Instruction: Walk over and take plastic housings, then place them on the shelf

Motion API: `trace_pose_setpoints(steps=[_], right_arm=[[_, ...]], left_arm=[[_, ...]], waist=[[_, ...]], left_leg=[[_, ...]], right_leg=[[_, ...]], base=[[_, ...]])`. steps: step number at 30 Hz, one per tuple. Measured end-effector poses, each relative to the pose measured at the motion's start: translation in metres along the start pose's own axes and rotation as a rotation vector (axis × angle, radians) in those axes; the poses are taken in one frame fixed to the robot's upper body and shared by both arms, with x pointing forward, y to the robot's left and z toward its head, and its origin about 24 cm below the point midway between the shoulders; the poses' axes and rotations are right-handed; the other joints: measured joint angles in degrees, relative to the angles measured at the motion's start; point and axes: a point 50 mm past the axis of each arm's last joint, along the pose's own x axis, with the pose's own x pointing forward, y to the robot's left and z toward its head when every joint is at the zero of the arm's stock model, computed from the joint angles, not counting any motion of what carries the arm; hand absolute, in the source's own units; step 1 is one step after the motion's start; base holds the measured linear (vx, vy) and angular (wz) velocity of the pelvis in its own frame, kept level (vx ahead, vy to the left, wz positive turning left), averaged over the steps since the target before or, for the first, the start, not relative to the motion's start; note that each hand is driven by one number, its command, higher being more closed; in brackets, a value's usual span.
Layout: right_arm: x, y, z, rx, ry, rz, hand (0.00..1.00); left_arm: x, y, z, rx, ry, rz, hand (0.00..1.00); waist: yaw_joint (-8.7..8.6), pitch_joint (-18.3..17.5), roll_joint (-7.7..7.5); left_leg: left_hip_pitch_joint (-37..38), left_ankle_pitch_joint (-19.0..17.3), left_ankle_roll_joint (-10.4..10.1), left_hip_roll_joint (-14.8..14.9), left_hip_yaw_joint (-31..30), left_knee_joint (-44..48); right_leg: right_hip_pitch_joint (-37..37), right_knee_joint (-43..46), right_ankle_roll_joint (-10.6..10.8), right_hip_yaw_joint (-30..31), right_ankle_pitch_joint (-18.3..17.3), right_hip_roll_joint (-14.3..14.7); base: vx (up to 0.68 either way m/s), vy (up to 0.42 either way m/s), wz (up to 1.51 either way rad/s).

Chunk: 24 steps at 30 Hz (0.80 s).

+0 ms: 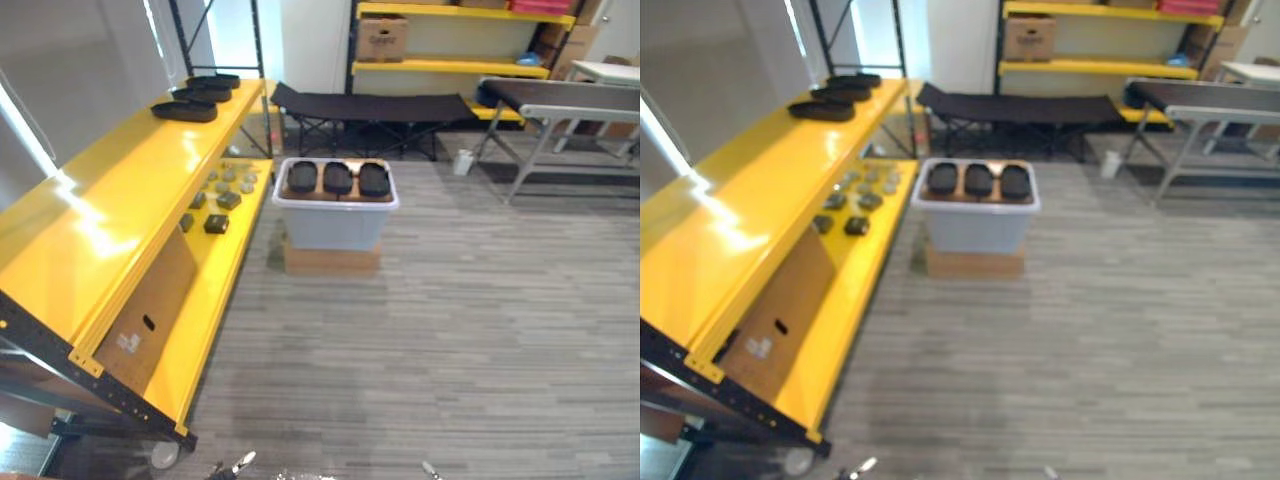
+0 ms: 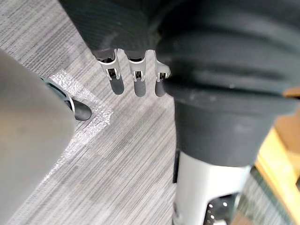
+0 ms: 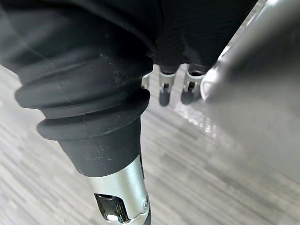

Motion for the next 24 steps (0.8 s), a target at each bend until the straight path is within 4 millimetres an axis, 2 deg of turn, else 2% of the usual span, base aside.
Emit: trace_pose_setpoints(steps=[7,11,15,24], right_arm=[[0.002,0.011,0.002,-0.032,-0.026,0.019,0.0],[0.003,0.017,0.007,-0.042,-0.038,0.033,0.0],[0.003,0.018,0.009,-0.044,-0.043,0.037,0.0],[0.003,0.017,0.008,-0.054,-0.038,0.034,0.0]], left_arm=[[0.001,-0.002,0.0,0.015,0.005,-0.008,0.0],[0.002,-0.009,0.001,0.035,0.008,-0.029,0.0],[0.002,-0.012,0.0,0.051,0.012,-0.043,0.0],[0.002,-0.013,-0.002,0.053,0.018,-0.064,0.0]], waist=[[0.22,-0.44,-0.16],[0.22,-0.16,0.57],[0.22,0.17,1.21],[0.21,0.36,1.06]], left_leg=[[1.0,-0.21,-0.33,-0.45,0.87,0.02],[1.2,-0.19,-0.35,-0.37,0.82,0.02],[1.77,-0.18,-0.36,-0.26,0.85,0.0],[1.84,-0.2,-0.35,-0.26,0.81,-0.04]], right_leg=[[0.68,-0.2,0.13,-0.04,0.08,-0.3],[0.69,-0.27,0.11,-0.2,0.07,-0.21],[1.07,-0.24,0.02,-0.26,-0.05,-0.13],[1.44,-0.21,0.14,-0.55,-0.28,-0.13]], base=[[0.03,0.018,-0.05],[-0.01,-0.003,0.0],[-0.06,-0.007,-0.01],[-0.06,0.006,0.01]])
